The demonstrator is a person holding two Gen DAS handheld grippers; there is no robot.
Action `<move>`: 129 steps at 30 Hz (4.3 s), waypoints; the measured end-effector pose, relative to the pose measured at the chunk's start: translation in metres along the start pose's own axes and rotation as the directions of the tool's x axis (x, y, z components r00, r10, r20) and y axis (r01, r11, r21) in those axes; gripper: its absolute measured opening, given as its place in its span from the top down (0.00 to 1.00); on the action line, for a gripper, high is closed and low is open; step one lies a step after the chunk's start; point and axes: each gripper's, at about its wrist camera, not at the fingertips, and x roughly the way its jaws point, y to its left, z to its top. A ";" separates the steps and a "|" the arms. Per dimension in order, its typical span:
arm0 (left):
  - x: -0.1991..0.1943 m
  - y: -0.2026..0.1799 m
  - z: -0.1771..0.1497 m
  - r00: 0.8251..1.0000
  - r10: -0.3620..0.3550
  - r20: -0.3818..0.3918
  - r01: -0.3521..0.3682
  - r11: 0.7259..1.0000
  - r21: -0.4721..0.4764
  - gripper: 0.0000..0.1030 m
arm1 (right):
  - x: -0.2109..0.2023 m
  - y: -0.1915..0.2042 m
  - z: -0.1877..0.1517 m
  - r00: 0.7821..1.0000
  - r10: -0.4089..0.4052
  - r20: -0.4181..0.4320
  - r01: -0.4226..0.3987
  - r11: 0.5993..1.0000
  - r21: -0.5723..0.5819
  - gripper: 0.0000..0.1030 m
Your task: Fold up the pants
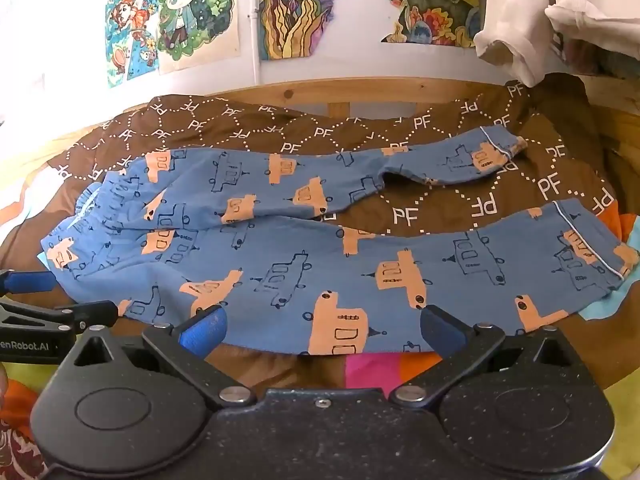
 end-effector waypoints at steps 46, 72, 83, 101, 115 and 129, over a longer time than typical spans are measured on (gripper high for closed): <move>0.000 0.001 0.000 1.000 0.004 -0.007 -0.004 1.000 -0.013 0.00 | -0.001 -0.002 0.002 1.000 -0.004 0.000 0.004 1.000 0.008 0.01; 0.124 0.069 0.175 0.985 0.152 0.077 -0.165 0.964 0.208 0.00 | 0.102 -0.109 0.145 0.966 0.233 -0.113 -0.246 0.962 -0.115 0.01; 0.215 0.101 0.215 0.993 0.041 -0.115 -0.006 0.956 0.294 0.00 | 0.242 -0.104 0.244 0.919 0.321 -0.231 -0.382 0.871 -0.310 0.01; 0.246 0.136 0.230 0.942 -0.148 -0.300 0.236 0.930 0.281 0.55 | 0.387 -0.065 0.276 0.700 0.329 -0.634 -0.644 0.675 -0.361 0.59; 0.248 0.112 0.222 0.927 -0.070 -0.369 0.225 0.890 0.396 0.97 | 0.384 -0.040 0.270 0.708 0.215 -0.673 -0.623 0.639 -0.451 0.65; 0.249 0.102 0.212 0.943 -0.013 -0.333 0.163 0.889 0.428 0.98 | 0.387 -0.052 0.270 0.655 0.231 -0.719 -0.654 0.650 -0.387 0.57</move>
